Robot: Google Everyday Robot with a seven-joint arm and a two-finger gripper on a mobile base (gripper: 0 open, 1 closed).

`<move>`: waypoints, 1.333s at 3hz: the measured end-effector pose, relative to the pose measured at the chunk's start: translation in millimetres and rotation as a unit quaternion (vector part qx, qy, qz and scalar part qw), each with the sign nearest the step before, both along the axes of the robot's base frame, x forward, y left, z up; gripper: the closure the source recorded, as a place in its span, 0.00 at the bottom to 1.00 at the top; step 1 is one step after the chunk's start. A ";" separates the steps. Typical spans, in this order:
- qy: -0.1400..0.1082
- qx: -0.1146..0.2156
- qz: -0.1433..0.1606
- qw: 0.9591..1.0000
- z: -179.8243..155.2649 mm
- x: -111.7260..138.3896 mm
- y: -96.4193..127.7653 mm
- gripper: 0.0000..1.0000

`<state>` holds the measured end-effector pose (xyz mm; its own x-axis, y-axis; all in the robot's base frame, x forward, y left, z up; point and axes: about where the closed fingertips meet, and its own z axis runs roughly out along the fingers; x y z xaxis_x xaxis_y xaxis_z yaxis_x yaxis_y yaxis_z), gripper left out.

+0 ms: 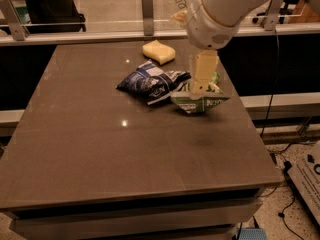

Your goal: Move blue chip bag near green jalapeno chip bag

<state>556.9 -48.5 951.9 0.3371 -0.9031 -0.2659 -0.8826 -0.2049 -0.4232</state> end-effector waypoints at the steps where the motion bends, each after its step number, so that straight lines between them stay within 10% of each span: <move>1: 0.002 0.071 -0.030 0.997 19.5 -12.8 -45.5 0.00; 2: 0.005 0.147 -0.059 0.987 29.3 -31.9 -90.3 0.00; 4: 0.008 0.163 -0.063 0.985 34.7 -38.8 -91.6 0.00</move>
Offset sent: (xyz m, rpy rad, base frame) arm -0.0560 -0.1571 0.0424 0.5014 0.0248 -0.2060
